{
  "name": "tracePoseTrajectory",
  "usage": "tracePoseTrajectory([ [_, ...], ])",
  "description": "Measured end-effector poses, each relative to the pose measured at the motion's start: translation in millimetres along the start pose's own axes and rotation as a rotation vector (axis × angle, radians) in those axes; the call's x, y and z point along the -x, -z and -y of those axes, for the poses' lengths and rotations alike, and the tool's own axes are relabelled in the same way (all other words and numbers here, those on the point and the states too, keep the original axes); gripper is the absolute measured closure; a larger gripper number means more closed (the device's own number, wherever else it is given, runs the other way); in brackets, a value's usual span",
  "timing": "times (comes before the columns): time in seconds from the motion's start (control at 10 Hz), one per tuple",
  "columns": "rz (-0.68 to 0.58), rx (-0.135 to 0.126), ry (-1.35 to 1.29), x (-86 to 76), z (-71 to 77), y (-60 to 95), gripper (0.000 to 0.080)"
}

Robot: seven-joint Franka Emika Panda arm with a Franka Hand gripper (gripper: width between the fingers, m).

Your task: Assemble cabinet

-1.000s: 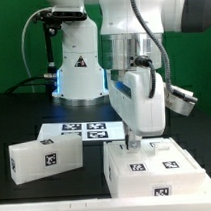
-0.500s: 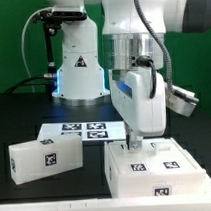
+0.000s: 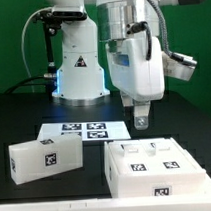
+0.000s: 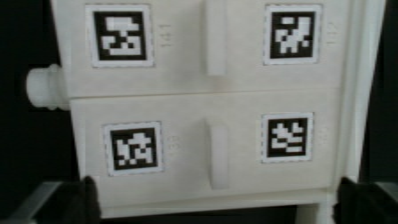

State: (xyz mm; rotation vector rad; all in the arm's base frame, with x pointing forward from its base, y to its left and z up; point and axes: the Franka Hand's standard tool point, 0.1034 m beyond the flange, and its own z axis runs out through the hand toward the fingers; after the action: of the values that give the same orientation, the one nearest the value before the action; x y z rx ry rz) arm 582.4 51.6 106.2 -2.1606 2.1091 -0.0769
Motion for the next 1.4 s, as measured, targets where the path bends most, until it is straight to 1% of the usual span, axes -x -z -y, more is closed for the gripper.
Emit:
tracePoseTrajectory([
  [0.1,-0.001,0.001,0.000,-0.2,0.1,-0.7,0.0038],
  [0.2,-0.001,0.001,0.000,-0.2,0.1,-0.8,0.0012],
  [0.3,-0.002,0.005,0.037,1.0,-2.2,-2.0,0.0012],
  [0.4,0.000,0.015,0.087,3.8,-7.5,-4.6,0.0002],
  [0.5,-0.001,0.014,0.193,5.8,-11.4,-5.7,0.0002],
  [0.6,-0.001,0.009,0.293,11.9,-18.5,-7.4,0.0003],
  [0.7,0.005,0.017,0.310,21.7,-28.1,-9.3,0.0003],
  [0.8,-0.007,0.006,0.320,24.0,-33.2,-11.8,0.0003],
  [0.9,-0.031,-0.012,0.347,20.1,-35.7,-12.8,0.0003],
  [1.1,-0.036,-0.007,0.465,18.2,-35.2,-12.9,0.0003],
  [1.2,-0.042,-0.020,0.539,17.2,-35.7,-13.2,0.0003],
  [1.3,-0.048,-0.042,0.624,16.6,-43.8,-16.1,0.0003],
  [1.4,-0.037,-0.039,0.704,18.2,-56.1,-20.4,0.0003],
])
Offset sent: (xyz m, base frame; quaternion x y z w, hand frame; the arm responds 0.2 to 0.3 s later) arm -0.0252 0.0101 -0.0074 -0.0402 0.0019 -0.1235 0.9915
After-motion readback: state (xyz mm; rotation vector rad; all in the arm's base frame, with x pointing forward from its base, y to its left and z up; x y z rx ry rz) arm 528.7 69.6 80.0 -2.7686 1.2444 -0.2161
